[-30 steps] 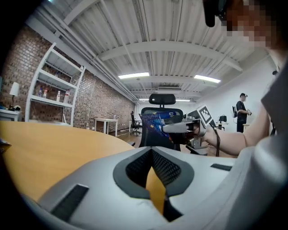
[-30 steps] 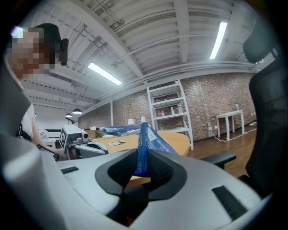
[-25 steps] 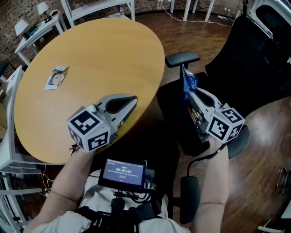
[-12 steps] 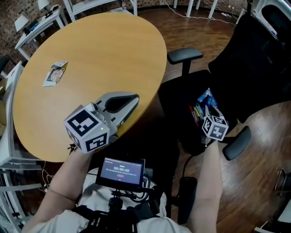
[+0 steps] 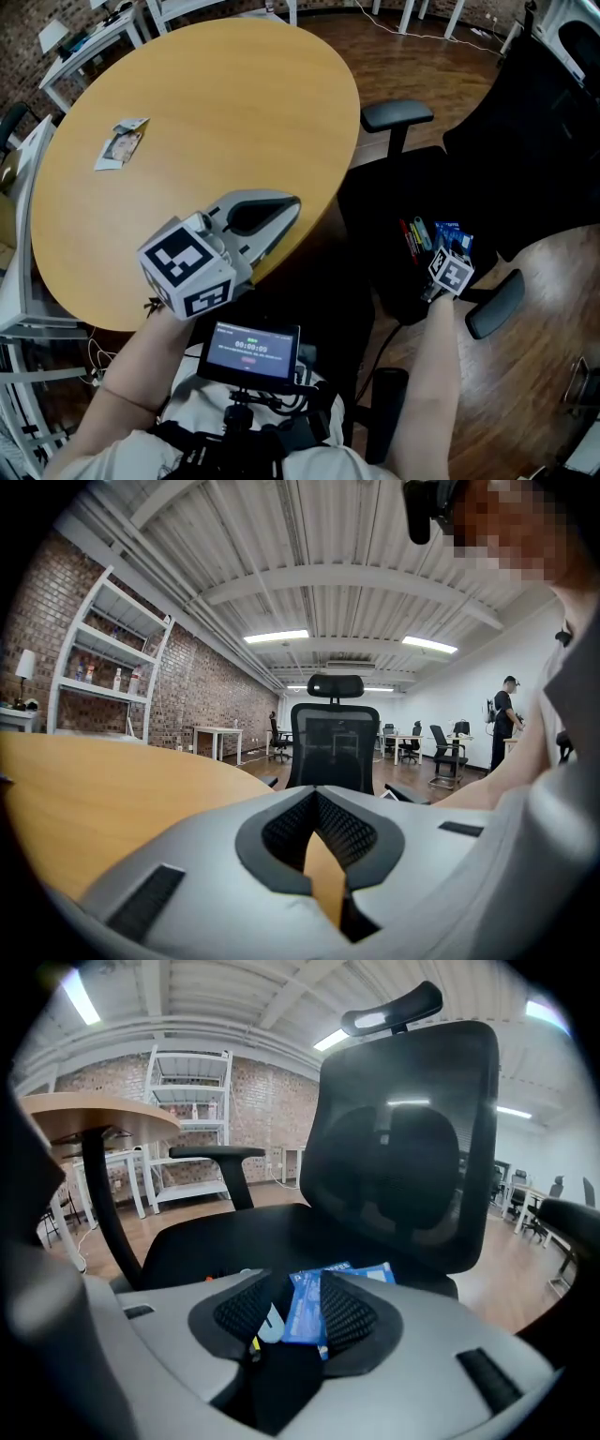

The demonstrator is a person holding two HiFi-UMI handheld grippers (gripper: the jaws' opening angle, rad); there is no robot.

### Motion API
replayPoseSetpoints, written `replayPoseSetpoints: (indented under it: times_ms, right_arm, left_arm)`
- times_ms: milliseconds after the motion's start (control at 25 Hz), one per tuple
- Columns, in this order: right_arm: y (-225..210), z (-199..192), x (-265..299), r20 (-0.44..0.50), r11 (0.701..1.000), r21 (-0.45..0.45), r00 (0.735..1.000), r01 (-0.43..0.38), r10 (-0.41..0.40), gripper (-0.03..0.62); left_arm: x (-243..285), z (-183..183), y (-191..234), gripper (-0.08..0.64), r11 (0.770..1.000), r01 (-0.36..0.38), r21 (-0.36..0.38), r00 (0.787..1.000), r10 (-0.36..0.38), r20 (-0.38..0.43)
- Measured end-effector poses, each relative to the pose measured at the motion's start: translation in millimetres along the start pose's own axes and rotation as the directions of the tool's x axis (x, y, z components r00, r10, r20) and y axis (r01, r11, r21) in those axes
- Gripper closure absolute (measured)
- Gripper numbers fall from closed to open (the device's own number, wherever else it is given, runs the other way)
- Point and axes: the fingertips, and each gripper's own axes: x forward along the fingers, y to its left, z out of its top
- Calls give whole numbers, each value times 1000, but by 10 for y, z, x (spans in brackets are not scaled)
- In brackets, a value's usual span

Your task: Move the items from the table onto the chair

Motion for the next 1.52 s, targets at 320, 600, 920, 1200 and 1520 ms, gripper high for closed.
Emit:
replayPoseSetpoints:
  times_ms: [320, 600, 920, 1200, 1520]
  right_arm:
    - [282, 457, -301, 150, 998, -18, 986, -65, 67, 422]
    - [1003, 1369, -1047, 370, 948, -29, 878, -318, 305, 578]
    - [2170, 2100, -2289, 463, 755, -190, 621, -627, 633, 586]
    - [3311, 2245, -2909, 406, 559, -340, 418, -756, 813, 586]
    - [4481, 2146, -3342, 279, 334, -430, 228, -839, 933, 586]
  left_arm:
    - [9, 3, -5, 555, 1000, 1, -1, 1000, -1, 1]
    - [29, -18, -2, 557, 1000, 2, -5, 1000, -2, -1]
    - [-167, -47, 88, 555, 999, -44, -21, 999, 43, -16]
    - [-549, -126, 307, 555, 993, -114, -30, 993, 114, -8]
    - [-1225, -247, 639, 555, 971, -235, -47, 972, 235, -3]
